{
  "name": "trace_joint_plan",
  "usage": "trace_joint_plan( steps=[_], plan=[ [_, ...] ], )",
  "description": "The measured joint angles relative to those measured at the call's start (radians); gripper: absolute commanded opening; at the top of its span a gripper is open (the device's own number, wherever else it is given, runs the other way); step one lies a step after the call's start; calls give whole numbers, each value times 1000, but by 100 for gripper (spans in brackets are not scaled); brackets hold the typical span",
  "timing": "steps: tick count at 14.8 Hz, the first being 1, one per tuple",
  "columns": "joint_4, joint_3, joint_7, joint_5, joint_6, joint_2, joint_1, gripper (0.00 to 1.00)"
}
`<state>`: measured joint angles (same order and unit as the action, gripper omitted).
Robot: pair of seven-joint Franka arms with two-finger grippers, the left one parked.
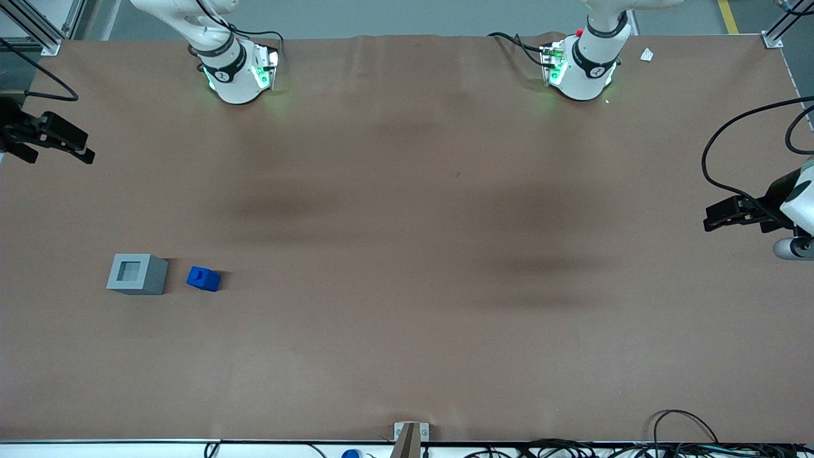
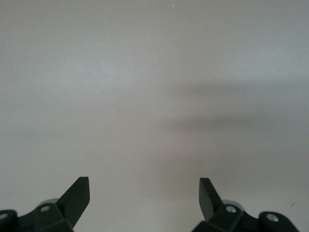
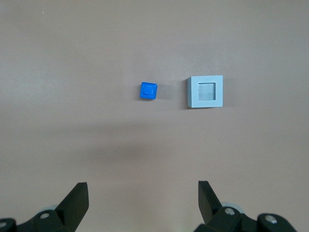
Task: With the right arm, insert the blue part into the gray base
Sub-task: 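Move the open right gripper toward the blue block beside the gray base, then lower the right gripper around the blue block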
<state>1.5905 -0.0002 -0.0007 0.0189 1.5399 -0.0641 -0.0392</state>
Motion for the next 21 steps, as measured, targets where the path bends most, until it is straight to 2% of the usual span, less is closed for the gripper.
trace_joint_plan(
  steps=[5,14,21],
  plan=[
    [10,0,0,0,31,36,0,100],
    [61,-5,0,0,140,194,-14,100],
    [111,3,0,1,293,295,-10,100]
  ],
)
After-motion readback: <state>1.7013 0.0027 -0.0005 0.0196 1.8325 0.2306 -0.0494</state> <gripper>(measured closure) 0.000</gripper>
